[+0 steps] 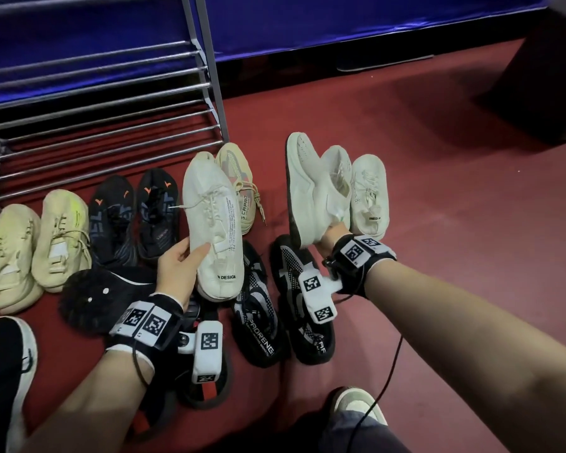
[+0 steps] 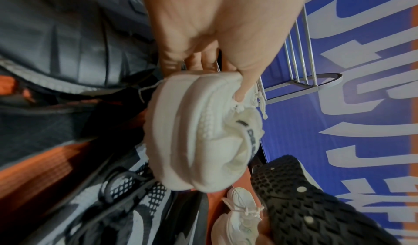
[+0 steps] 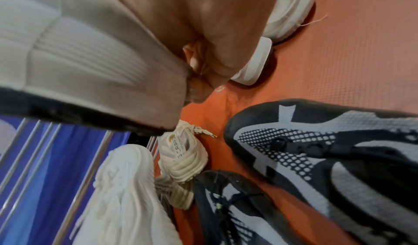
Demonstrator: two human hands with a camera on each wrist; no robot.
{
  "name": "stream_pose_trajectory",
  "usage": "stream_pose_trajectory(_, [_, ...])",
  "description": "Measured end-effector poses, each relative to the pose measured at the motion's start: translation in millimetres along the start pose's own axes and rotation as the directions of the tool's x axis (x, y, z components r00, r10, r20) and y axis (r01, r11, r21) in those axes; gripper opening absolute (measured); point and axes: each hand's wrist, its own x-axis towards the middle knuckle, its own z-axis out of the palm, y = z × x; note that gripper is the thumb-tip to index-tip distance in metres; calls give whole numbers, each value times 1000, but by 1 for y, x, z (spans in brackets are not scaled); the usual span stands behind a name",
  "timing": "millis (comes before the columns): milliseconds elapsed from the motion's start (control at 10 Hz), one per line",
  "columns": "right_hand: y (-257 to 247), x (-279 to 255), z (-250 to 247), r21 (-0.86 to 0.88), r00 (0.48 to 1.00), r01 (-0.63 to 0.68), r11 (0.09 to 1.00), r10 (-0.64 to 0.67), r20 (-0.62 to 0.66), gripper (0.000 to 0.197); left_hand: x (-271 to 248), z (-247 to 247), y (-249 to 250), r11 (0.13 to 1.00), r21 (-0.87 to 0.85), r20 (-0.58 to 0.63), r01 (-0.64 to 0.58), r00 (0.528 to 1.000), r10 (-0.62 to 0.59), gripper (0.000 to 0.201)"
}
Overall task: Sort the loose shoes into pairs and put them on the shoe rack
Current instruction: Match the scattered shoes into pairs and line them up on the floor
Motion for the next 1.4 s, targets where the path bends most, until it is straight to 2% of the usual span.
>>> stream_pose_trajectory(100, [-7,-37,-1,-78,1000,10,997,-11,-5,54,0,-1,1,1000,-9,-3,-3,1000,3,21])
stream_pose_trajectory(300, [8,-26,7,-211,963,268,940,-260,67,18,-1,2,1,998,-39,-4,48,999,-49,23])
stream_pose_trajectory(400, [18,-15,9,-208,952,304,930,-288,105,32,-2,4,1,997,-36,7,64,998,-64,24])
stream_pose_trajectory(600, [34,-6,13,-358,965,256,898,-260,38,34,0,3,3,999,-13,0,51,999,-51,18])
stream_pose_trajectory(700, [34,-6,15,-547,974,228,805,-192,124,36,3,3,5,998,-32,-23,49,999,-49,18])
stream_pose_trajectory(800, [34,-5,16,-579,973,167,798,-37,229,25,6,6,10,998,-54,-33,36,999,-38,17])
stream_pose_trajectory(900, [29,5,2,-558,980,179,810,-196,30,35,10,14,15,998,-55,-9,25,1000,-26,18])
stream_pose_trajectory(1000, [20,25,-30,-681,883,180,710,-422,-207,30,14,22,15,998,-60,8,23,1000,-23,22])
stream_pose_trajectory(1100, [15,51,-61,-775,868,87,626,-429,-249,54,18,28,13,997,-73,15,39,999,-38,24])
stream_pose_trajectory(1200, [13,64,-74,-840,936,-89,535,-244,-254,59,22,33,11,996,-75,19,54,998,-52,27])
stream_pose_trajectory(1300, [14,66,-74,-826,956,-113,552,-166,-242,49,22,36,9,995,-85,22,60,998,-59,27])
stream_pose_trajectory(1400, [10,58,-75,-871,957,-115,478,-183,-227,39,20,36,10,995,-80,29,60,998,-57,26])
